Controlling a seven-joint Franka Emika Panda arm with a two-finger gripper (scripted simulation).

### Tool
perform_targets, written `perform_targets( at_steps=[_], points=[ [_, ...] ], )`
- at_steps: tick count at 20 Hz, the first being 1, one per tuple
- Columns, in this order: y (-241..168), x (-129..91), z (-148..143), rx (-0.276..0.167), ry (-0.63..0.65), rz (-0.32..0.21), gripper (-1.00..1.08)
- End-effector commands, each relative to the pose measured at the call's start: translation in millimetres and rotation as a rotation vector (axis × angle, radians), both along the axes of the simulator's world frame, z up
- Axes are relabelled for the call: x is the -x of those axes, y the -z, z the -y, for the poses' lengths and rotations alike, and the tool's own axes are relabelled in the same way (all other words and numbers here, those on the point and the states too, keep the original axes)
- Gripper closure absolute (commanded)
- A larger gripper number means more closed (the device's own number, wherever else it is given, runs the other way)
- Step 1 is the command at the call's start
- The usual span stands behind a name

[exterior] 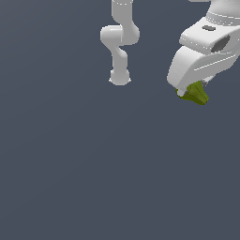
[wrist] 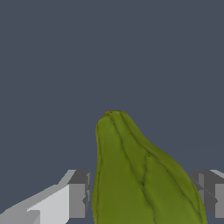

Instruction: Pick up the object and move it to a goal position.

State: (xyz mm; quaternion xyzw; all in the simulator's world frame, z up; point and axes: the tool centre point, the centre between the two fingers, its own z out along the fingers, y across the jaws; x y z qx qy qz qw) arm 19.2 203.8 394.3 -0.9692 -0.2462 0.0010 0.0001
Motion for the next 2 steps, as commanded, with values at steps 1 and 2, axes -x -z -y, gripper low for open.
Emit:
perform_targets(
  at_steps=[1, 2],
  points=[
    [-3.1, -0.7, -1.2, 0.000, 0.001, 0.002, 1.08],
    [-3.2, -0.7, -1.3, 0.000, 0.001, 0.002, 1.08]
  ],
)
